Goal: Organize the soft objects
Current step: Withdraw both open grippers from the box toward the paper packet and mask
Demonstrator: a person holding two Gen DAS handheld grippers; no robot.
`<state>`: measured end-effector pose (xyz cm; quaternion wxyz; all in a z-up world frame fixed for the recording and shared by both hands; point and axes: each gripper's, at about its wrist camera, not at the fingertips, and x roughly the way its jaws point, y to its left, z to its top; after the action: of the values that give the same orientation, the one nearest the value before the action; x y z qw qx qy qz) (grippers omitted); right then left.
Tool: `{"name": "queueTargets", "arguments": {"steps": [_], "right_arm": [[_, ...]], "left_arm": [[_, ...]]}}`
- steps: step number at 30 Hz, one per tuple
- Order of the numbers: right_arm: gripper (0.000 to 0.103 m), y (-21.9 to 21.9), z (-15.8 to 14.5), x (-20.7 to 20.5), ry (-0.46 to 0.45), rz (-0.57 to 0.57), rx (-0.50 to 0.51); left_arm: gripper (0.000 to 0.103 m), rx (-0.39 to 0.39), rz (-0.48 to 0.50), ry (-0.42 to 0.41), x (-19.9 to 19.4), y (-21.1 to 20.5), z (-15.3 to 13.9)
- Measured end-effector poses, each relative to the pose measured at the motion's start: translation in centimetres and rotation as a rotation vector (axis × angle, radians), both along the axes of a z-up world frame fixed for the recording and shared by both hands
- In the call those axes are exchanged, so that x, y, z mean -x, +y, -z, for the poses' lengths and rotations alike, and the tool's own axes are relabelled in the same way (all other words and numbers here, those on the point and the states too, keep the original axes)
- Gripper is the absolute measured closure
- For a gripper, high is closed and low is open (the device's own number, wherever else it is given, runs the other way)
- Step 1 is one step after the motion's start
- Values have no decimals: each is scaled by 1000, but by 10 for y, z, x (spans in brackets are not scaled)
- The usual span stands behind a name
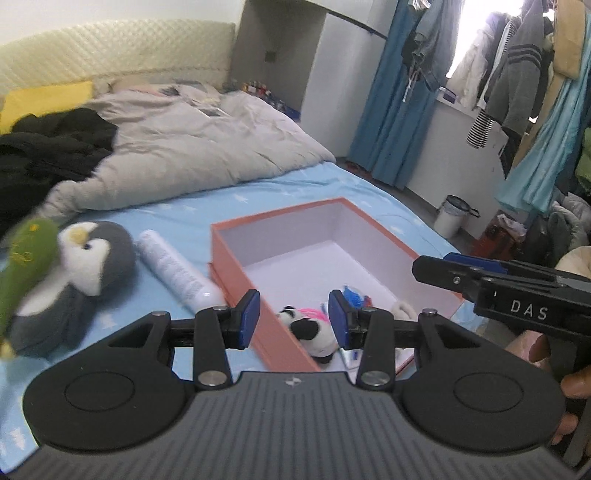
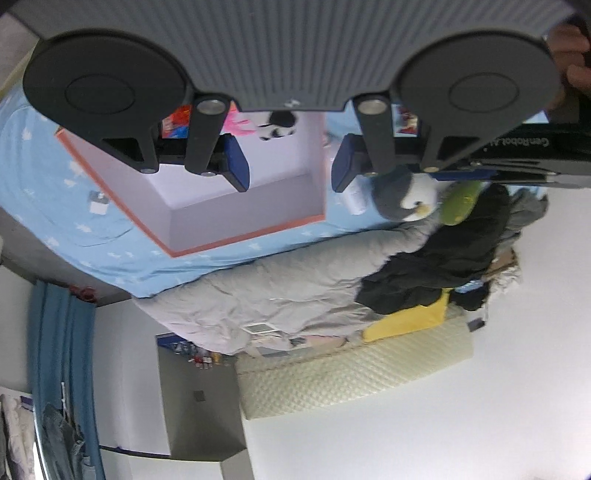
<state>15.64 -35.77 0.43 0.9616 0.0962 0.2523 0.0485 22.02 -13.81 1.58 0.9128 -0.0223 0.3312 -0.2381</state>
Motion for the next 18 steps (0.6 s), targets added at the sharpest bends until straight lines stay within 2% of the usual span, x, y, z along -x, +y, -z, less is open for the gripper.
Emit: {"name": "queueTargets", "arguments": {"steps": [4, 8, 11, 14, 18], "right_arm": [[51, 16, 1, 12, -14, -15, 5], [51, 35, 6, 32, -29, -35, 22], [51, 48, 14, 43, -17, -61, 10], [51, 59, 21, 51, -5, -75, -6], [51, 70, 32, 60, 28, -105, -9]], "left_arm": [[56, 26, -30, -4, 19, 24, -4], [56, 1, -79, -34, 37, 42, -2], [56, 22, -100, -19, 50, 57, 5], [56, -5, -136, -25, 66, 65, 12], [56, 10, -156, 2, 84, 76, 26]]}}
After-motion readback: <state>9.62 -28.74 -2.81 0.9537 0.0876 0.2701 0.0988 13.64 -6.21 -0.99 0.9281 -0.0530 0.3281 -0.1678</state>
